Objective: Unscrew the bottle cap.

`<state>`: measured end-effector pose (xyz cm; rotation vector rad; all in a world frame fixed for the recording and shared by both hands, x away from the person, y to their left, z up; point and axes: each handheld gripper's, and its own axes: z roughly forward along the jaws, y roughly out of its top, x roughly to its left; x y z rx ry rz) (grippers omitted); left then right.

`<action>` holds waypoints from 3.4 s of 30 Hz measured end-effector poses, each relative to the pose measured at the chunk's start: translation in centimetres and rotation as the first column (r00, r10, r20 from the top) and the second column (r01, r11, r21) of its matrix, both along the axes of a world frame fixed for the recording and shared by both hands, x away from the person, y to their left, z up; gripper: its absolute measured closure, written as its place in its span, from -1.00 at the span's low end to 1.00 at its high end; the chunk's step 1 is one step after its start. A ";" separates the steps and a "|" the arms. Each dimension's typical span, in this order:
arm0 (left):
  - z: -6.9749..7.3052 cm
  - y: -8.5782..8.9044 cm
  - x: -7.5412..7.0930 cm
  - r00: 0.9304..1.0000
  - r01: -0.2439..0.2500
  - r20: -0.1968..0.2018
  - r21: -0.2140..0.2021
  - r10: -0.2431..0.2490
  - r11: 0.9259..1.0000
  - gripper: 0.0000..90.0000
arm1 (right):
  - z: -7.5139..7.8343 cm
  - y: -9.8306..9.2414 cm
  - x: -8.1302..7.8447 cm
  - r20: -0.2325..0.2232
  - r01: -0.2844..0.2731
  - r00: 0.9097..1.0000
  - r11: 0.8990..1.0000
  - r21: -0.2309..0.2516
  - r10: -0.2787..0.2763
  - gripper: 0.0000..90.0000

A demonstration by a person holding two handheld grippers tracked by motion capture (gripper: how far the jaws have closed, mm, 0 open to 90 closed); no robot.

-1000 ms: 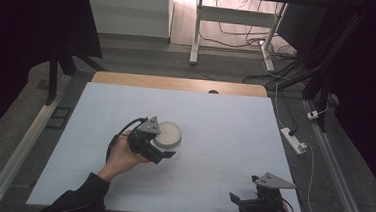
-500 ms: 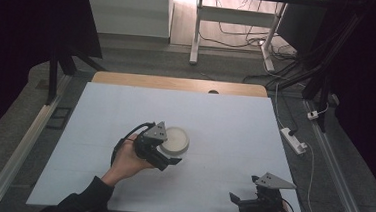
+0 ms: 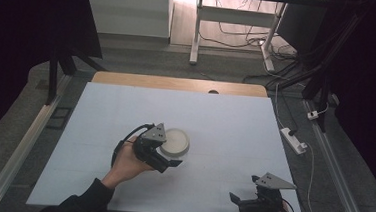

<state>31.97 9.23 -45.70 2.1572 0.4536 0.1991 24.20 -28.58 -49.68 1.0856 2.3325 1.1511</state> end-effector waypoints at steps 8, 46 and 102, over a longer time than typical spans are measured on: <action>-0.3 -0.1 0.0 1.000 -0.001 -0.005 0.008 0.001 1.000 -0.83 | 0.1 -0.2 0.0 0.001 0.006 1.000 1.000 0.014 -0.006 -1.00; 0.0 0.1 -0.5 1.000 -0.007 0.002 -0.022 0.008 1.000 -0.83 | 4.2 5.5 1.0 0.112 -0.213 0.974 0.966 0.145 0.198 -1.00; -0.2 -0.4 -0.7 1.000 0.012 0.003 0.009 -0.012 1.000 -0.83 | 8.1 17.7 6.7 0.142 -0.351 0.931 0.932 0.092 0.337 -1.00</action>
